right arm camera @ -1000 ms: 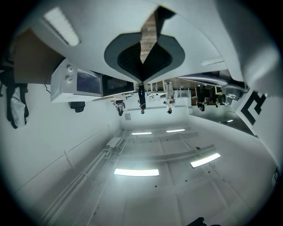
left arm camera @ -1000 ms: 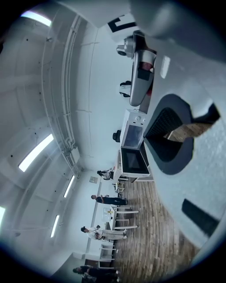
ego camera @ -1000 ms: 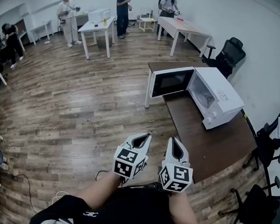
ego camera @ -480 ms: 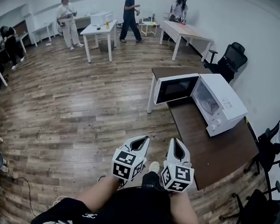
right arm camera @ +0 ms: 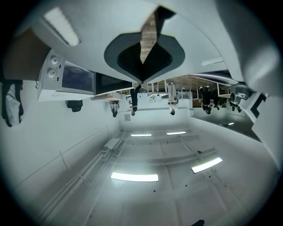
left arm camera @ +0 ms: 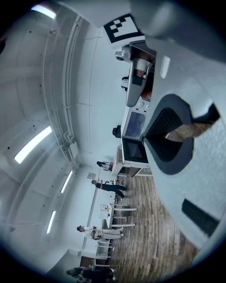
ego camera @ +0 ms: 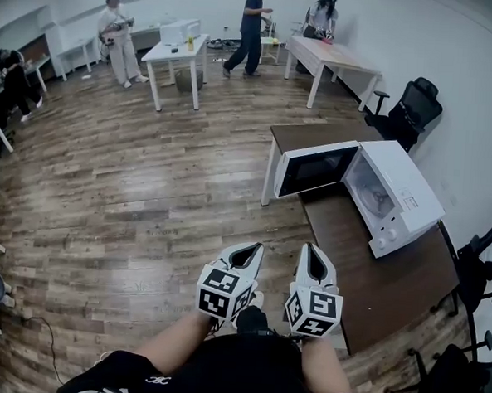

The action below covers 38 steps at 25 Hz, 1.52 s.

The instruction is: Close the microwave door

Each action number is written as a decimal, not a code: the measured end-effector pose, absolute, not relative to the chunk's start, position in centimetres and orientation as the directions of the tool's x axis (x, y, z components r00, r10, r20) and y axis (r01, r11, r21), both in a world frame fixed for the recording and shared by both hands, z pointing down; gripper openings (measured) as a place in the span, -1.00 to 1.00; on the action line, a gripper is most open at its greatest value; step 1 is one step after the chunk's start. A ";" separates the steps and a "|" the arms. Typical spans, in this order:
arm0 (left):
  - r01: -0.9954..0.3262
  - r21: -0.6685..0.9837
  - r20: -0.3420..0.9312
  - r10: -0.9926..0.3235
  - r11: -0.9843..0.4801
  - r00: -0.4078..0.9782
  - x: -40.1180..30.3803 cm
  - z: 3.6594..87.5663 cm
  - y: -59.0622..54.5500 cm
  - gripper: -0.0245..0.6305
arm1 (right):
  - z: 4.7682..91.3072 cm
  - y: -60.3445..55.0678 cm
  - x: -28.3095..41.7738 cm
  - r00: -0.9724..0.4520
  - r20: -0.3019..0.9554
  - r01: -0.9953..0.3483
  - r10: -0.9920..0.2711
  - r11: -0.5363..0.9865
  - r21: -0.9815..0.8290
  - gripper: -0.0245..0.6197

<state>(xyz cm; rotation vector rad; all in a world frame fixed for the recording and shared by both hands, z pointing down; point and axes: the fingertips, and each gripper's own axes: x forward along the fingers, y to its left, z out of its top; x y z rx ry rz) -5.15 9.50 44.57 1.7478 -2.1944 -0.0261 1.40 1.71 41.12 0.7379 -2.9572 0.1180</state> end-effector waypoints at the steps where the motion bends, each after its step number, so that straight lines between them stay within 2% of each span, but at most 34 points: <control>1: -0.945 0.221 0.246 -0.951 0.243 -0.187 -5.9 44.8 8.7 -0.90 | 41.3 0.9 0.6 -0.879 0.109 -0.472 -0.465 0.880 -0.050 -0.90; 15: -0.945 0.213 0.265 -0.946 0.246 -0.187 -19.8 44.7 -4.4 -0.90 | 41.6 -13.2 -12.0 -0.865 0.116 -0.498 -0.488 0.864 -0.072 -0.90; 28: -0.945 0.189 0.303 -0.932 0.265 -0.201 -27.6 45.2 -12.6 -0.90 | 41.9 -21.9 -16.0 -0.843 0.111 -0.537 -0.527 0.838 -0.099 -0.90; 38: -0.968 0.156 0.342 -0.931 0.194 -0.131 -28.5 47.0 -15.7 -0.90 | 43.1 -23.8 -17.1 -0.828 0.130 -0.559 -0.546 0.822 -0.106 -0.90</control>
